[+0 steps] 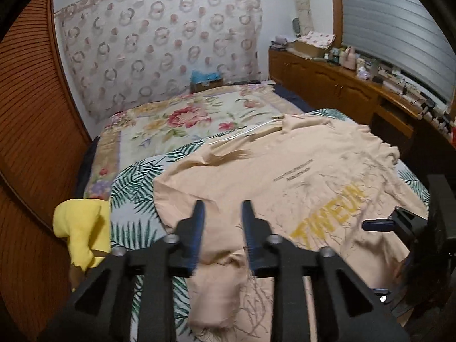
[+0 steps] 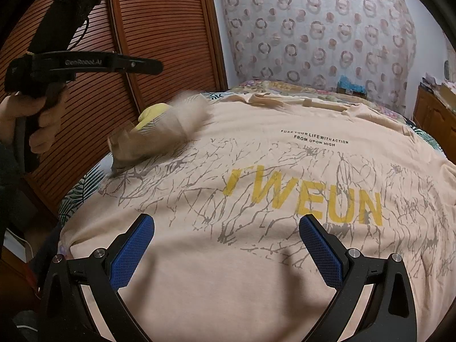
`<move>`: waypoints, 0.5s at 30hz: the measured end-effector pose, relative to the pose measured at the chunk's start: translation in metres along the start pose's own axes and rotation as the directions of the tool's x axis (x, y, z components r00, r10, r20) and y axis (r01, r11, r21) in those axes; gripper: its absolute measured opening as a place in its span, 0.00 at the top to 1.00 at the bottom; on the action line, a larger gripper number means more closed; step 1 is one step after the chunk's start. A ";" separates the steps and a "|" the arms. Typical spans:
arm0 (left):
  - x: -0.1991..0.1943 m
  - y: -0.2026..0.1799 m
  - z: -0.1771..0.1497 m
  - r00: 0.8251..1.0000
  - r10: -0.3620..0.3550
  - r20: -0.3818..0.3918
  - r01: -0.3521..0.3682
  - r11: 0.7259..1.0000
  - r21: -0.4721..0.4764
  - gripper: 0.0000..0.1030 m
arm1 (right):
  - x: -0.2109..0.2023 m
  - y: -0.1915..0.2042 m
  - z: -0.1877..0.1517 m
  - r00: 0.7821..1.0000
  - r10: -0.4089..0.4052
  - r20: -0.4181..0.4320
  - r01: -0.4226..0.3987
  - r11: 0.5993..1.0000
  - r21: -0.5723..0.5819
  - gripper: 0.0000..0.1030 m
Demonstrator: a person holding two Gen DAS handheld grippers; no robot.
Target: Fold small clothes
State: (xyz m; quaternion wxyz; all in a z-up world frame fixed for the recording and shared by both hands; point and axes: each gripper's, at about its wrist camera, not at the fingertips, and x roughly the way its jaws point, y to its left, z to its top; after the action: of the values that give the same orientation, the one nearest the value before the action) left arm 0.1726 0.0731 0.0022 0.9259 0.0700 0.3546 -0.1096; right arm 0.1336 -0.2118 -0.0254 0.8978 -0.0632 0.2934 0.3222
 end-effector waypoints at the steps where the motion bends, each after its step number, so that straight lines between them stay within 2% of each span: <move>1: 0.000 0.001 -0.002 1.000 0.002 -0.001 -0.002 1.000 0.000 0.53 | 0.000 0.000 0.000 1.000 0.001 0.000 -0.001 1.000 0.002 0.01; 3: 0.003 0.006 -0.011 1.000 0.011 -0.025 -0.012 1.000 -0.002 0.50 | -0.001 -0.002 0.000 1.000 0.004 0.000 -0.004 1.000 0.005 0.01; 5: 0.006 0.017 -0.025 0.998 0.028 -0.051 -0.029 0.999 -0.018 0.43 | -0.001 -0.003 0.000 1.000 0.005 -0.002 -0.005 1.000 0.009 0.01; 8: 0.014 0.032 -0.052 0.994 0.047 -0.097 -0.053 0.997 -0.061 0.41 | -0.002 -0.005 0.002 1.000 0.008 -0.002 -0.008 1.000 0.012 0.02; 15: 0.043 0.068 -0.102 0.975 0.083 -0.206 -0.113 0.984 -0.137 0.41 | -0.005 -0.002 0.017 0.999 0.038 -0.005 -0.038 0.999 -0.026 0.23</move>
State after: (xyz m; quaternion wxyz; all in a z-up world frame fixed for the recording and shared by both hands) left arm 0.1559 0.1537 -0.0983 0.8926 0.0292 0.4489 -0.0295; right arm 0.1402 -0.2111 -0.0093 0.8899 -0.0701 0.2925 0.3431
